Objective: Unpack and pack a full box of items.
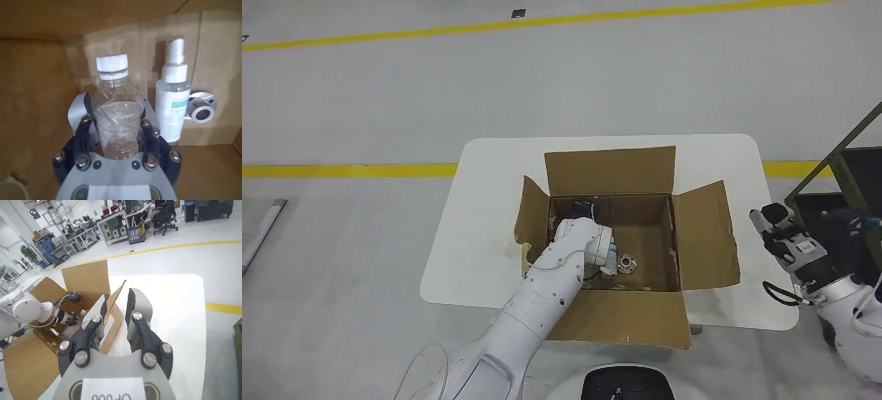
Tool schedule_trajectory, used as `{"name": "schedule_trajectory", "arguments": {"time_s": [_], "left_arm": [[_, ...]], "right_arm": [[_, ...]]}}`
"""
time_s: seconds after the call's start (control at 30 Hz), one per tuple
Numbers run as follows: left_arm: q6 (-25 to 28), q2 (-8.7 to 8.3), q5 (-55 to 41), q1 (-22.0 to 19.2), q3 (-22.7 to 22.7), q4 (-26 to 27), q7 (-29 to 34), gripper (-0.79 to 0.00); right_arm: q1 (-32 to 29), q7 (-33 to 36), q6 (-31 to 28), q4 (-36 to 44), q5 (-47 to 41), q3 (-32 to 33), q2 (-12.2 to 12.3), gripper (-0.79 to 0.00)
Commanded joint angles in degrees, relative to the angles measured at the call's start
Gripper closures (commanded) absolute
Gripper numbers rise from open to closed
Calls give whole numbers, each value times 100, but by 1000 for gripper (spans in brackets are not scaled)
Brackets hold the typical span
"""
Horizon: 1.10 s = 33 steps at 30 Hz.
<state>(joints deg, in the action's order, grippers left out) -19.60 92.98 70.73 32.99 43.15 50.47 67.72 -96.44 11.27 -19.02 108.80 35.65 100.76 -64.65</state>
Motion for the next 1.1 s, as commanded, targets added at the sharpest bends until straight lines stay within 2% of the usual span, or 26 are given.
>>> {"name": "schedule_trajectory", "arguments": {"time_s": [0.0,0.17,0.27,0.43,0.6,0.77,1.07], "left_arm": [[16,-22,46,73,61,220,36,0],[117,-122,263,304,257,882,216,0],[298,-200,623,448,311,1324,407,0],[439,-293,755,713,576,2118,756,0],[573,-340,758,867,813,2769,993,0],[632,-357,646,914,1048,3277,1152,0],[766,-371,594,782,1394,3643,1176,0]], "right_arm": [[75,293,1,-129,-416,-62,-1,-323],[268,861,-89,-423,-1301,-193,-1,-320],[380,1204,-221,-616,-1962,-295,-3,-292],[592,1824,-305,-885,-2543,-445,16,0],[776,2013,-187,-1103,-2597,-559,27,0],[869,1717,-67,-1212,-2607,-538,21,0],[988,1524,78,-1301,-2458,-318,53,0]]}}
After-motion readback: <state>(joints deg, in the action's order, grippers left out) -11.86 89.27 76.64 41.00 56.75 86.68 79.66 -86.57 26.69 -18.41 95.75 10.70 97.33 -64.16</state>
